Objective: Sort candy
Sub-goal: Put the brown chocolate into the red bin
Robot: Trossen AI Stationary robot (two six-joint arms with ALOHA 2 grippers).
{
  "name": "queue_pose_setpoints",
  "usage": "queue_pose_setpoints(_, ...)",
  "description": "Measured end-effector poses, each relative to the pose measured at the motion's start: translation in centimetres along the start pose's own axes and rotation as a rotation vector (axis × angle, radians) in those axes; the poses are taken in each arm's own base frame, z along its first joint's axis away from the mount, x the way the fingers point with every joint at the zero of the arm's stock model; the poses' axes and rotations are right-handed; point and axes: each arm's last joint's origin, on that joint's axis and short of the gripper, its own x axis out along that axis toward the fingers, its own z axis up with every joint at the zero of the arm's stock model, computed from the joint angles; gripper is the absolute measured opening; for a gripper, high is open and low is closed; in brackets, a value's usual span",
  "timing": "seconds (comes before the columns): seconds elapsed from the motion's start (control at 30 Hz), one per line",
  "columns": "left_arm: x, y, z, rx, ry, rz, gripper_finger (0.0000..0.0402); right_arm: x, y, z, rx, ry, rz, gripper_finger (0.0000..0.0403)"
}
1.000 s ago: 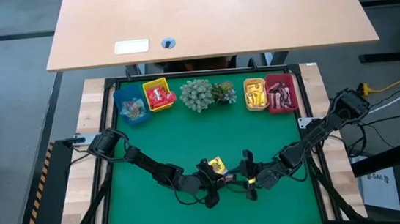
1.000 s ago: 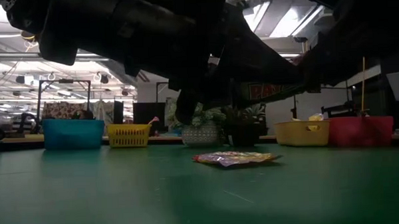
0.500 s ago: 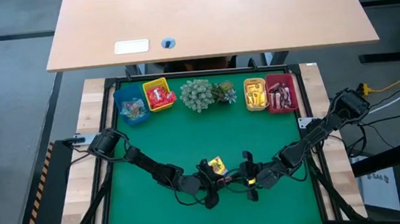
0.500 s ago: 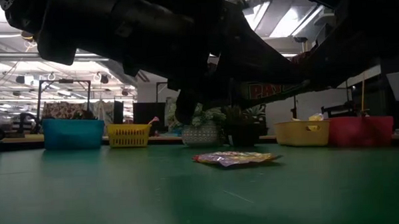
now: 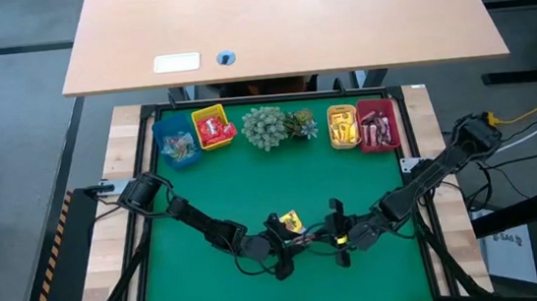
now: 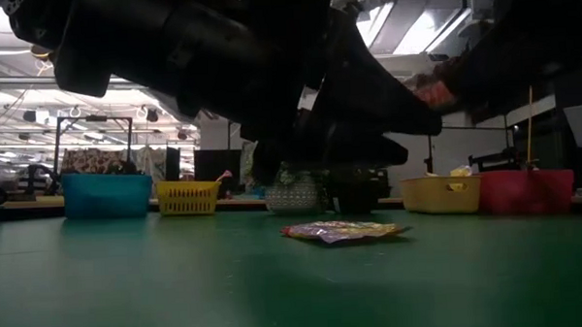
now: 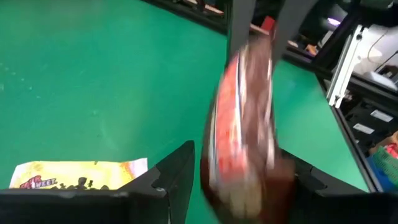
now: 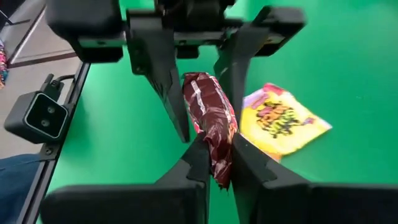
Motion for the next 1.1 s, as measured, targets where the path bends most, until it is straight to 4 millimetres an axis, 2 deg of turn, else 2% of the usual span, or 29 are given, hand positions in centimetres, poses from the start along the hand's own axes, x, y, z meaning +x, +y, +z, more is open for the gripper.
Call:
queue_pose_setpoints(0.17,0.0,0.0,0.0,0.002,0.004,0.002,0.0160,-3.1,-1.1,1.2,-0.023,-0.003,-0.089,0.0037)
queue_pose_setpoints(0.3,0.0,0.0,0.0,0.002,0.004,0.002,0.0160,-6.1,-3.0,2.1,-0.048,-0.038,-0.268,0.0037)
queue_pose_setpoints(0.4,0.0,0.0,0.0,0.002,0.004,0.001,0.0160,-8.3,-5.7,2.8,-0.009,-0.053,-0.452,0.0040)
queue_pose_setpoints(0.57,0.0,0.0,0.0,0.002,0.004,0.001,0.0160,-11.7,-11.2,3.1,0.176,-0.016,-0.745,0.0039)
queue_pose_setpoints(0.63,0.0,0.0,0.0,0.002,0.004,0.001,0.0161,-12.6,-13.1,3.2,0.282,-0.025,-0.835,0.0041)
queue_pose_setpoints(0.8,0.0,0.0,-0.1,0.003,0.006,0.002,0.0160,-14.4,-16.4,4.1,0.483,-0.091,-0.934,0.0043)
queue_pose_setpoints(1.1,0.0,0.1,-0.3,0.015,0.025,0.013,0.0160,-16.2,-21.2,3.9,0.767,-0.142,-1.182,0.0044)
